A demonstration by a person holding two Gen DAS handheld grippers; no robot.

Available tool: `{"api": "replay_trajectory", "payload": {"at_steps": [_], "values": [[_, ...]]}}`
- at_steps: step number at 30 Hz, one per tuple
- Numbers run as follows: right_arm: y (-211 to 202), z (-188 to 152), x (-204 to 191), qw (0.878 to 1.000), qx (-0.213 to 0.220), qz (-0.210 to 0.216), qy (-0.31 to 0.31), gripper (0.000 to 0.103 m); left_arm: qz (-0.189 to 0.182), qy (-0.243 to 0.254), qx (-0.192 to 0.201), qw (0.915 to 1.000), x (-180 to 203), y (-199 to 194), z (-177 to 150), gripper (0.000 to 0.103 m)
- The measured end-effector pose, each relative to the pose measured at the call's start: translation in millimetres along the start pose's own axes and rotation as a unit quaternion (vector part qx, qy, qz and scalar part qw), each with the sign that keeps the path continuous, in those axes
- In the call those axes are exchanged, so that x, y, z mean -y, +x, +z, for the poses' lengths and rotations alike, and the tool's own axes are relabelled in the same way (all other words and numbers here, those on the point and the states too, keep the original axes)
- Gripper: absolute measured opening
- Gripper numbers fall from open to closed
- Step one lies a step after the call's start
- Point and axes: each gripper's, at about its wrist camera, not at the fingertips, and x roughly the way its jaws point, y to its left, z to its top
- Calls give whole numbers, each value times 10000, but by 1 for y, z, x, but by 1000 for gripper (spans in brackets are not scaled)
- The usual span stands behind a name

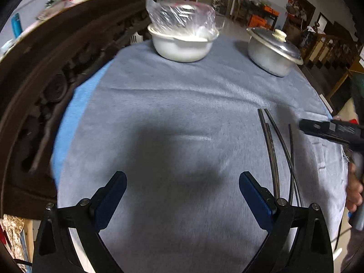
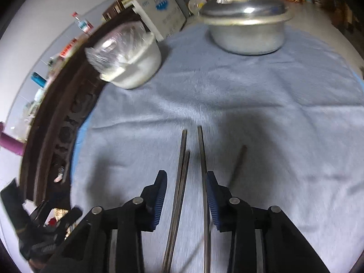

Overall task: Organize utensils
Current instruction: 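Lower the right tool onto a dark chopstick and close on it, then close the left tool on a dark chopstick while the right tool holds its chopstick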

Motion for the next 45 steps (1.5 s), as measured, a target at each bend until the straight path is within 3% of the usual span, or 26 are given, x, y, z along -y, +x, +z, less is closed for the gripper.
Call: {"api": "replay_trajectory", "payload": {"at_steps": [3, 6, 12, 14, 17, 23, 27, 29, 31, 36, 38, 43, 45], "values": [[33, 19, 0, 9997, -187, -120, 40, 26, -28, 30, -75, 10000, 1, 14, 10, 99], [57, 29, 2, 9987, -242, -438, 29, 25, -99, 106, -112, 9998, 2, 25, 19, 99], [71, 34, 5, 9973, -189, -711, -81, 16, -333, 308, -54, 9990, 11, 38, 36, 97], [71, 34, 8, 9974, -149, -703, -113, 7, -441, 392, -27, 9983, 18, 40, 40, 84], [65, 34, 16, 9972, -58, -730, -137, 7, -568, 523, -55, 9970, 34, 47, 49, 74], [20, 30, 40, 9985, 484, -84, 252, 7, -806, 670, -163, 9944, 75, 68, 71, 74], [-13, 16, 57, 9948, 877, 296, 421, 7, -943, 603, -498, 9925, 101, 94, 90, 73], [-23, 12, 62, 9930, 1025, 372, 458, 7, -1021, 534, -714, 9908, 111, 108, 99, 57], [-32, 9, 67, 9913, 1124, 455, 504, 7, -1090, 427, -927, 9888, 118, 120, 106, 52], [-53, 3, 75, 9888, 1292, 545, 505, 7, -1063, 361, -1203, 9864, 132, 134, 110, 50], [-57, 0, 76, 9881, 1336, 585, 484, 7, -1004, 340, -1312, 9857, 136, 139, 108, 43], [-66, -6, 77, 9867, 1403, 688, 441, 7, -815, 441, -1299, 9872, 147, 142, 109, 39], [-66, -8, 78, 9862, 1423, 719, 453, 7, -731, 586, -1288, 9872, 154, 142, 108, 32]]}}
